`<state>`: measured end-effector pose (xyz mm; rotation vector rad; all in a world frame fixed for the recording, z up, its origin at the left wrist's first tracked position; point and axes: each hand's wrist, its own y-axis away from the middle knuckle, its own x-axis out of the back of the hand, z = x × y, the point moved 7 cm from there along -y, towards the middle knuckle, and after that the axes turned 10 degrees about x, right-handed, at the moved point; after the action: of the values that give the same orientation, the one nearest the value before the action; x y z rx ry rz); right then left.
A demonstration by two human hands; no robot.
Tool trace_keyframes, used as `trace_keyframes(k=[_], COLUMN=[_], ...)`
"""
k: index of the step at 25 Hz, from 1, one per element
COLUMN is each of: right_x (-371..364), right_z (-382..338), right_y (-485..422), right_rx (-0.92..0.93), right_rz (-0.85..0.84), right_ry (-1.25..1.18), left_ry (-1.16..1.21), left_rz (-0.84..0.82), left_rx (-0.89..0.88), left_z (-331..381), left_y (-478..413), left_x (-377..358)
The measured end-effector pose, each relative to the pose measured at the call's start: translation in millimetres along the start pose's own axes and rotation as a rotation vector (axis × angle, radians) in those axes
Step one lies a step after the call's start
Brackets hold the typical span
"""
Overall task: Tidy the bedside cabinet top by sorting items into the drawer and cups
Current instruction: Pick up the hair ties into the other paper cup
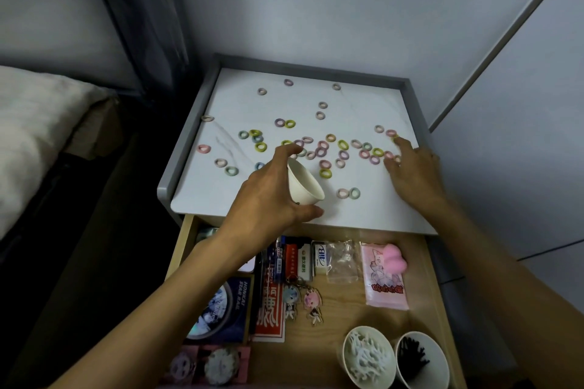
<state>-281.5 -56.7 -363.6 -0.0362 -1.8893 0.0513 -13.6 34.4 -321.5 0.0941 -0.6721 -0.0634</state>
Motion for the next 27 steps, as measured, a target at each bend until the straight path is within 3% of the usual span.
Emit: trace_keyframes(k=[3, 7, 12, 14, 16, 19, 22, 27], right_x=[1.1, 2.5, -2.9, 8.6, 31.9, 47.6, 26.8, 35.2], right_z=[-2.6, -1.1, -3.1, -16.2, -43.9, -116.6, -161.6, -150.7], right_y=[-9.3, -9.5, -8.5, -1.0, 8.8, 36.0, 58.6, 45.5], right_rx=[0.066, 0.098, 0.076, 0.042, 0.092, 0.294, 0.486, 0.444], right_rz=[0.103, 0.162, -0.009, -0.020, 0.015, -0.203, -0.388, -0.242], right_ry=[-0.139, -0.139, 0.048, -0.076, -0.346, -0.763, -0.675, -0.711], left_ry=[0.009, 0.019, -0.008, -0.015, -0.024, -0.015, 0.018, 0.052], left_rz=[0.005, -0.007, -0.009, -0.014, -0.020, -0.031, -0.026, 0.007], left_rx=[-0.003, -0.004, -0.005, -0.016, -0.024, -0.019, -0.039, -0.046], left_z=[0.0, 0.0, 1.2, 2.8, 5.8, 8.3, 10.0, 10.0], left_y=[-3.1, -4.7, -5.2, -4.2, -3.6, -5.5, -7.1, -3.5], left_x=[2.2, 1.7, 0.0, -2.9, -5.8, -10.0, -12.7, -5.2])
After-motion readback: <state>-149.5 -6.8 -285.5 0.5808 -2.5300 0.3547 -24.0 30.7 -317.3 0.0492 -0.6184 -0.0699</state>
